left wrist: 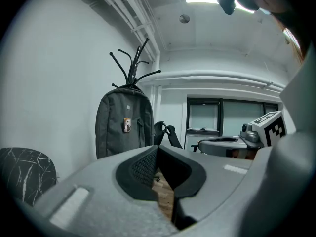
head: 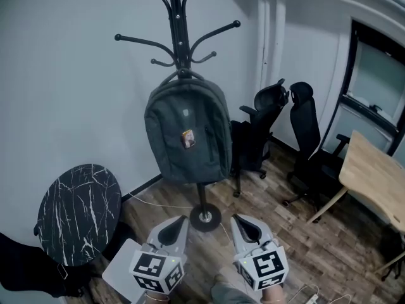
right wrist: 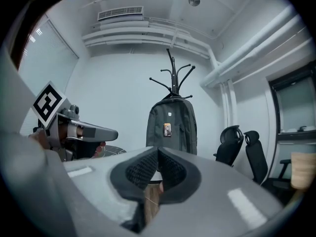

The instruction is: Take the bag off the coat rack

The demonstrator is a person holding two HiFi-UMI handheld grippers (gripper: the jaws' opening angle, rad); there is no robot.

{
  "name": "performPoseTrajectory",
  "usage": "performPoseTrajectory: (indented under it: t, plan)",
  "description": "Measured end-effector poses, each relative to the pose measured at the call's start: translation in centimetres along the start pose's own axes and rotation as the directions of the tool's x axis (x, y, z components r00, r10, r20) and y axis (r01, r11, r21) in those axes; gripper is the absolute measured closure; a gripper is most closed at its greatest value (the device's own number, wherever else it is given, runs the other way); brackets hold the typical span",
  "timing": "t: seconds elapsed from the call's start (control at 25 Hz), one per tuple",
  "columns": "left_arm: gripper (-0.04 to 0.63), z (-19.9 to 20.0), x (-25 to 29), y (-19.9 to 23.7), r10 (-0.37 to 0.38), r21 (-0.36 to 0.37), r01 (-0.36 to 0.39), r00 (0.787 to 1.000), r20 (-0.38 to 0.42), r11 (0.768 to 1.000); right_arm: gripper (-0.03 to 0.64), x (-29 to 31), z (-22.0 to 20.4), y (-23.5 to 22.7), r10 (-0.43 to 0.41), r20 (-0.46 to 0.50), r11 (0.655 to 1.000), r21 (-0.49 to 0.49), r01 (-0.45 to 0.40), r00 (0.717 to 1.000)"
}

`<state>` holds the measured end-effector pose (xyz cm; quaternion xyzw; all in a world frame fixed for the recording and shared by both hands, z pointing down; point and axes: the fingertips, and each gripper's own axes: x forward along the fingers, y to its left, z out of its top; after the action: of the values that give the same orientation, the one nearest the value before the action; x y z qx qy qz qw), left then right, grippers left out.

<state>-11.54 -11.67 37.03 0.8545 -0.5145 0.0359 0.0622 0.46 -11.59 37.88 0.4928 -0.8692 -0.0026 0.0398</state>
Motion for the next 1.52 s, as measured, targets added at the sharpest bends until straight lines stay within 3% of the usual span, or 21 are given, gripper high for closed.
performPoseTrajectory:
  t: [0.76,1.4,1.52]
  plan:
    - [0.584,2.3,6.4,6.0,0.137,-0.011,-0.136,0.990,0.028,0.991,0.614,8.3,3.0,-6.7,0.014,0.076,0.995,-0.095,-0.007,0.997]
    - [0.583,5.6,11.9,13.7,0.139,-0.003,-0.139,0.986,0.087,0.990,0.614,16.9,4.7,-9.6,-0.016,0.110,0.993,-0.115,0.029,0.994]
    - [0.581,6.5,12.7,15.2,0.149,-0.003,-0.150,0.983,0.105,0.989,0.579,18.0,4.9,-10.4,-0.028,0.074,0.992,-0.118,0.037,0.997]
